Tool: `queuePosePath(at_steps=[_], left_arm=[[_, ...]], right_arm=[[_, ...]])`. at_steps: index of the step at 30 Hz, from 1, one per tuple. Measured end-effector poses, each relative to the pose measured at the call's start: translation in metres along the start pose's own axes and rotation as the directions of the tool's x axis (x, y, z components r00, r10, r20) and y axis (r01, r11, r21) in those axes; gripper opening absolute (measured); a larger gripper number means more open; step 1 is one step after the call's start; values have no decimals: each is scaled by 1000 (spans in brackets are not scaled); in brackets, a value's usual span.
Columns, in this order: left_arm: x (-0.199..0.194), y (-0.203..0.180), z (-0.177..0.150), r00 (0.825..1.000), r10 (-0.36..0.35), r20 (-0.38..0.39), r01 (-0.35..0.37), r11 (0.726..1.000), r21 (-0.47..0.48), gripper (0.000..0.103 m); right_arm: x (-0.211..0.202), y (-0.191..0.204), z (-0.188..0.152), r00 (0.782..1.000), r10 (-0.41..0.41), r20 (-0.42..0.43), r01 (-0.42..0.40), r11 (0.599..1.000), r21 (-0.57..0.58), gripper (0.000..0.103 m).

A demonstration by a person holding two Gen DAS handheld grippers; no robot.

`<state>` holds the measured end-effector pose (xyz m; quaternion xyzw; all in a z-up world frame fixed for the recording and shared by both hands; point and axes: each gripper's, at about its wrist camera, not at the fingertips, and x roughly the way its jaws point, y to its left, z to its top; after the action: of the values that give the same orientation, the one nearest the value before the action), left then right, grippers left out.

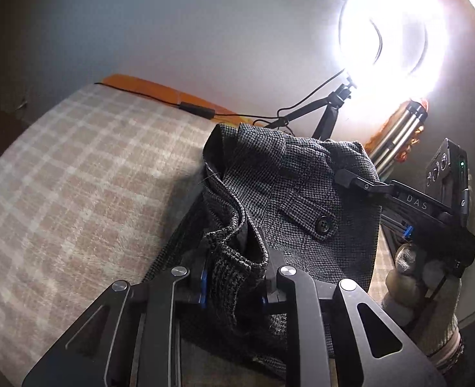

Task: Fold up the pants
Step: 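Lift the trouser bundle with both tools and carry it toward the black clothes pile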

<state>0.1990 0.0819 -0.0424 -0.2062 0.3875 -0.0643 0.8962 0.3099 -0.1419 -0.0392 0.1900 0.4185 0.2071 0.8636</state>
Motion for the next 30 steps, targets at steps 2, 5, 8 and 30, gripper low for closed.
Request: queuePosePath(at_steps=[2,5,8,30], left_arm=[[-4,-1,0,1000,-4,7,4,1000,8,19],[-10,-4,1,1000,-12,20,12,1000,14,19],[-18,-6,1,999,-20,36,19,1000,12,19],[-64,-79,-16,984,-144,109,126,980,155,18]], right_arm=[[-6,1,1,1000,-3,4,3,1000,-15,23],[-16,11,1,1000,-10,15,11,999,-42,23],[-25,18,3,1000,-13,28,15,998,-58,23],[-128,20,-7,988,-92,127,103,991,-81,22]])
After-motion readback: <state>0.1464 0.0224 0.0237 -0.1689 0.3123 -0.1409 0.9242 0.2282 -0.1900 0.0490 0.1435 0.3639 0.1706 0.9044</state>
